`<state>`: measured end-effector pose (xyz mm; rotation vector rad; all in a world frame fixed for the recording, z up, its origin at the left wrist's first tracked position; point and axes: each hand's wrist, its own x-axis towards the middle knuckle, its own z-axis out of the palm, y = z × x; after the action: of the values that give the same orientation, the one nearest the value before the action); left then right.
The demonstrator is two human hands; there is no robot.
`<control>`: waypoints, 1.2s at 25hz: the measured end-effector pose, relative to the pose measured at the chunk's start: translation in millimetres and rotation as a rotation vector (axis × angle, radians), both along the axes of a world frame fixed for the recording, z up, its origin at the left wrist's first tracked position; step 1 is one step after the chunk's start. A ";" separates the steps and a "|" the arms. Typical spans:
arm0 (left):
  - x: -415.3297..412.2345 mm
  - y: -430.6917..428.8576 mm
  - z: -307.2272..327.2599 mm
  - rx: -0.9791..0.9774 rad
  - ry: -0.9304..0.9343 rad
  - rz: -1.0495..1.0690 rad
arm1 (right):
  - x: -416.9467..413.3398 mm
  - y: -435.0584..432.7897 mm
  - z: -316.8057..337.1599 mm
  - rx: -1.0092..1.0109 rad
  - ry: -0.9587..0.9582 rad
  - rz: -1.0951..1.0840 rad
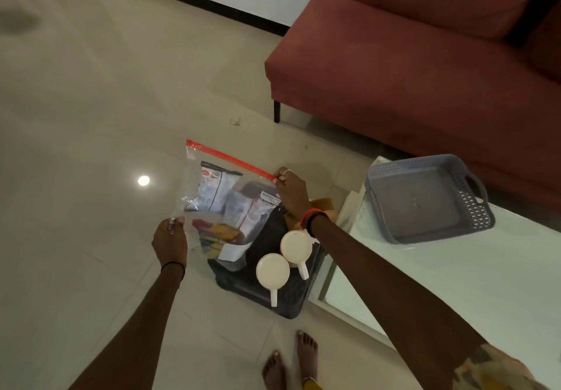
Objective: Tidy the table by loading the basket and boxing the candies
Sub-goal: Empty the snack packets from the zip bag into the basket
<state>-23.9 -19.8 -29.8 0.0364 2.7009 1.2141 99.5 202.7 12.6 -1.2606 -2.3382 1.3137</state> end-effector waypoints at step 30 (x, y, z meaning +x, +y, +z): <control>285.8 207.6 145.7 0.099 -0.109 -0.516 | 380.0 99.1 195.4 -0.244 0.496 -0.542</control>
<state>261.9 187.7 115.9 0.6177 2.3212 1.1389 479.6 301.8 208.1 -1.3123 -1.4102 1.5142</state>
